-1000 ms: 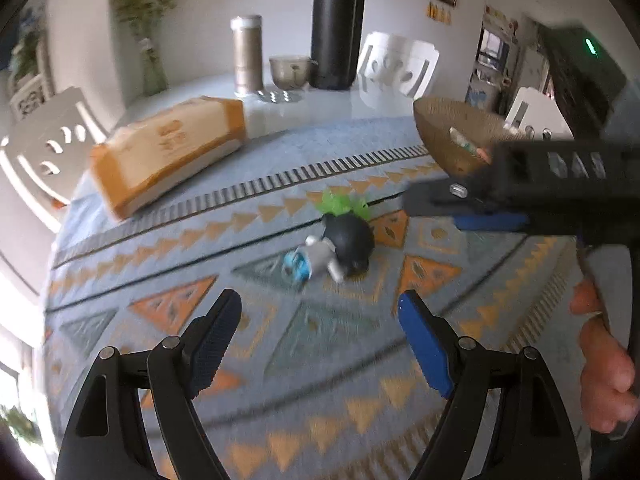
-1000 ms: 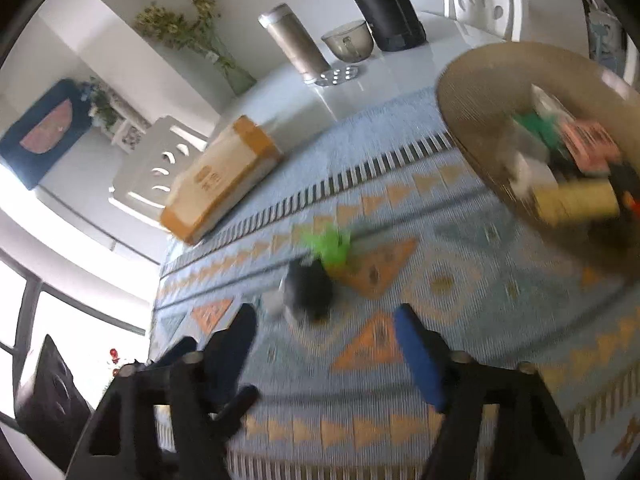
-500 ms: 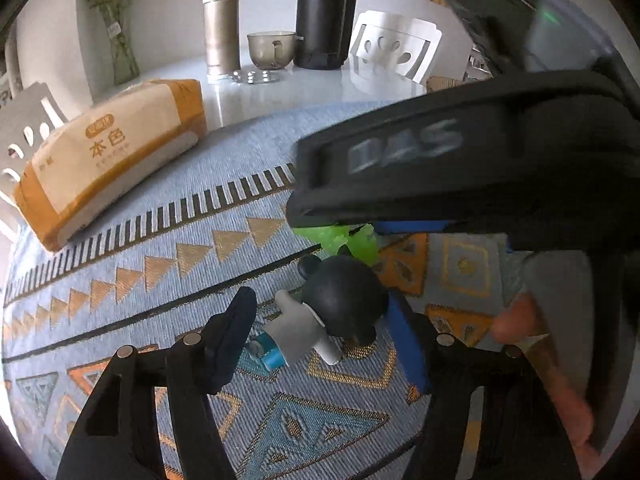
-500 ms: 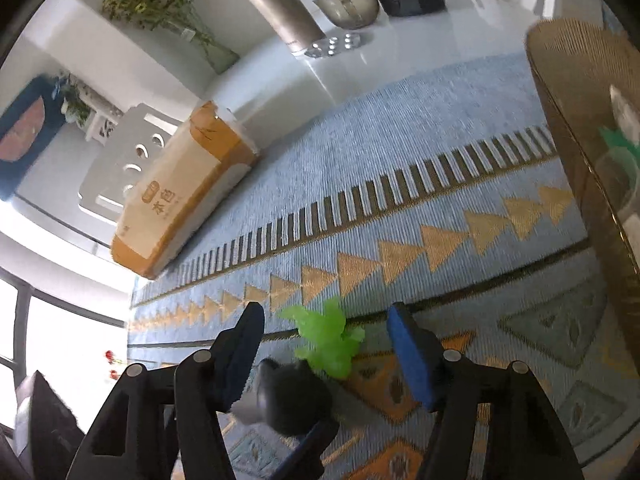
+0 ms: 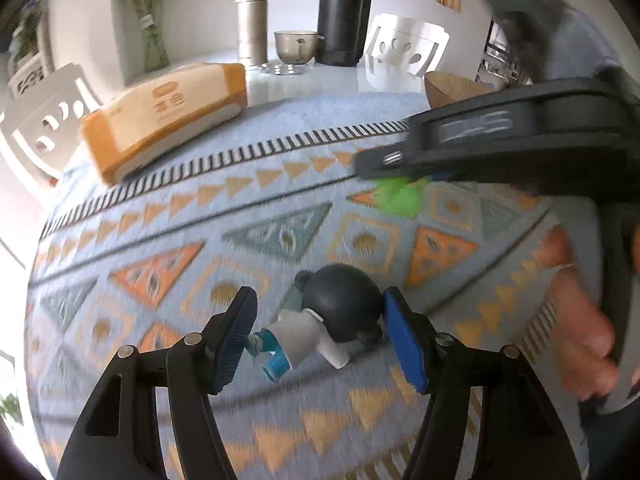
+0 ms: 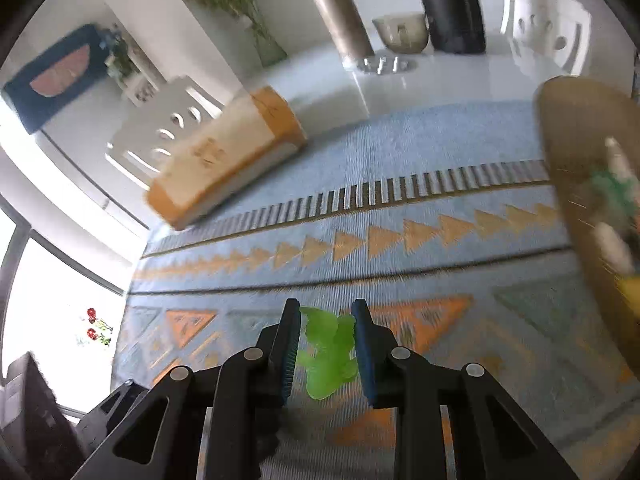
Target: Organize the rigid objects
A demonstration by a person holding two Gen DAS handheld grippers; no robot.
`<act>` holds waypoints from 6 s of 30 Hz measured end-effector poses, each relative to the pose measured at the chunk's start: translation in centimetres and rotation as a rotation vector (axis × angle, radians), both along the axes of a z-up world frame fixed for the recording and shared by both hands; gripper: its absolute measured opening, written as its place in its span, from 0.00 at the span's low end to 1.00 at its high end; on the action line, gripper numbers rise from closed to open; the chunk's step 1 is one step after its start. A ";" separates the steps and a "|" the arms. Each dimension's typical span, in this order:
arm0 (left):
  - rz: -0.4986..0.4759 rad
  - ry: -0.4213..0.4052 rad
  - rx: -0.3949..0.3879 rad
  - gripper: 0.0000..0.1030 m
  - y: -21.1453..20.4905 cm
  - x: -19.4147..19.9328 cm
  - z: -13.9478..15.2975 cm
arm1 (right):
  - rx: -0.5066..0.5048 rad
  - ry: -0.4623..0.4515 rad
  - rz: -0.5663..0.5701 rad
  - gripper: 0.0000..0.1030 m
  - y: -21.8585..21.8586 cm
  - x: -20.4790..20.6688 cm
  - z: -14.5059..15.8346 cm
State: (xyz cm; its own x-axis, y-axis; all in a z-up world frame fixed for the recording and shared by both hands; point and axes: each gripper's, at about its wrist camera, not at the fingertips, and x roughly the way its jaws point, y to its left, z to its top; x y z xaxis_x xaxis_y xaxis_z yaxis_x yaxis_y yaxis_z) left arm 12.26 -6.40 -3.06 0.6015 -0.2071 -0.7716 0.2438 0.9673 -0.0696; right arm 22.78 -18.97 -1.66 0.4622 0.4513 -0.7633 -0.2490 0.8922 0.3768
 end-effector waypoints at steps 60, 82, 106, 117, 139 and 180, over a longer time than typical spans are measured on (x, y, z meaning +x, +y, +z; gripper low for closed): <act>0.068 -0.178 -0.015 0.57 -0.7 -9.3 1.2 | -0.233 -0.339 0.007 0.31 -3.1 -19.5 -0.6; -0.152 -0.232 -0.155 0.57 -16.0 7.9 10.9 | -0.103 -0.329 -0.534 0.31 -21.4 -7.5 12.5; 0.072 -0.387 -0.177 0.82 -3.4 -5.0 15.5 | -0.036 -0.326 -0.302 0.68 -13.2 -12.6 11.8; 0.295 -0.458 -0.021 1.00 3.1 -10.5 11.6 | -0.150 -0.425 -0.172 0.82 -2.0 -14.2 4.5; 0.355 -0.216 0.044 1.00 4.7 -4.7 1.7 | -0.257 -0.198 -0.151 0.87 -1.8 -10.0 -2.0; 0.361 -0.245 0.101 1.00 4.1 -5.0 1.9 | -0.223 -0.184 -0.153 0.87 -2.2 -9.9 -1.9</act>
